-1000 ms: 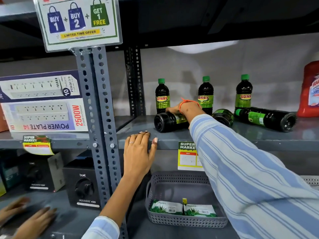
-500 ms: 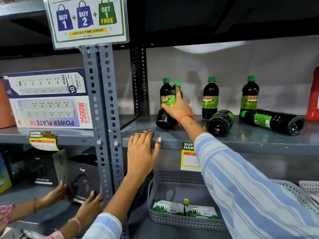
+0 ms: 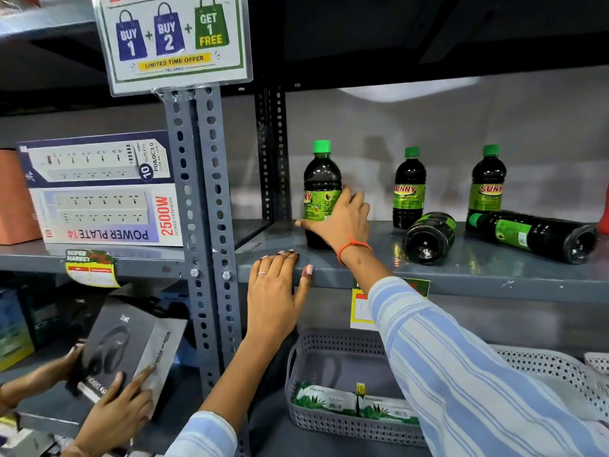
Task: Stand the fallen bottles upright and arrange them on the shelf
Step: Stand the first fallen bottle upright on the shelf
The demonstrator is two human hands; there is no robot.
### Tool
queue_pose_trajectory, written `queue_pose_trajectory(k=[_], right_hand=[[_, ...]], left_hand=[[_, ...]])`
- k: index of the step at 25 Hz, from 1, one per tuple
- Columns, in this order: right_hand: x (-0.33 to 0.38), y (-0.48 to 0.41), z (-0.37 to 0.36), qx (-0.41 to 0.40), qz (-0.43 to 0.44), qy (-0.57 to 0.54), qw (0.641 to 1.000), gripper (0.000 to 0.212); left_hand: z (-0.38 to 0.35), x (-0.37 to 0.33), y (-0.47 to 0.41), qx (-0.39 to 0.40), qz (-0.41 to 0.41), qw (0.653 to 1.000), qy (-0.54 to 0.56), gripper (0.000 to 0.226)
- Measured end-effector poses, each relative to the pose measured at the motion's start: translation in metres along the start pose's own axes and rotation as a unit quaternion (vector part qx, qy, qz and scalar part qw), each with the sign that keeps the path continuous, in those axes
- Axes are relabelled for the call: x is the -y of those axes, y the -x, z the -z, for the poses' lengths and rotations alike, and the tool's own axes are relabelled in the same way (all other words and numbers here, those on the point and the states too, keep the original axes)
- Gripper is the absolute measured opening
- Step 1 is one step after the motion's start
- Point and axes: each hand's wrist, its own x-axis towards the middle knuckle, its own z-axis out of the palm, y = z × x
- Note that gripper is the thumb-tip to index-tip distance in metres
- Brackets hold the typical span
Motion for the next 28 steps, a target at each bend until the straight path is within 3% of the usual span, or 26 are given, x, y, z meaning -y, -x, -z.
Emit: queue_pose_trajectory(k=[11, 15, 22, 28], right_hand=[[0.0, -0.004, 0.002, 0.142, -0.01, -0.142, 0.98, 0.089], [-0.003, 0.0, 0.003, 0.151, -0.02, -0.157, 0.976, 0.088], [-0.004, 0.009, 0.015, 0.161, 0.008, -0.175, 0.971, 0.053], [-0.003, 0.024, 0.022, 0.177, 0.011, -0.185, 0.967, 0.069]], left_hand=[[-0.002, -0.001, 0.0, -0.005, 0.009, 1.0, -0.001, 0.05], [-0.003, -0.001, 0.002, -0.002, 0.003, 1.0, -0.002, 0.051], [-0.005, -0.002, 0.005, 0.006, 0.009, 0.999, -0.037, 0.067], [-0.016, -0.009, 0.015, -0.002, 0.051, 0.997, -0.065, 0.074]])
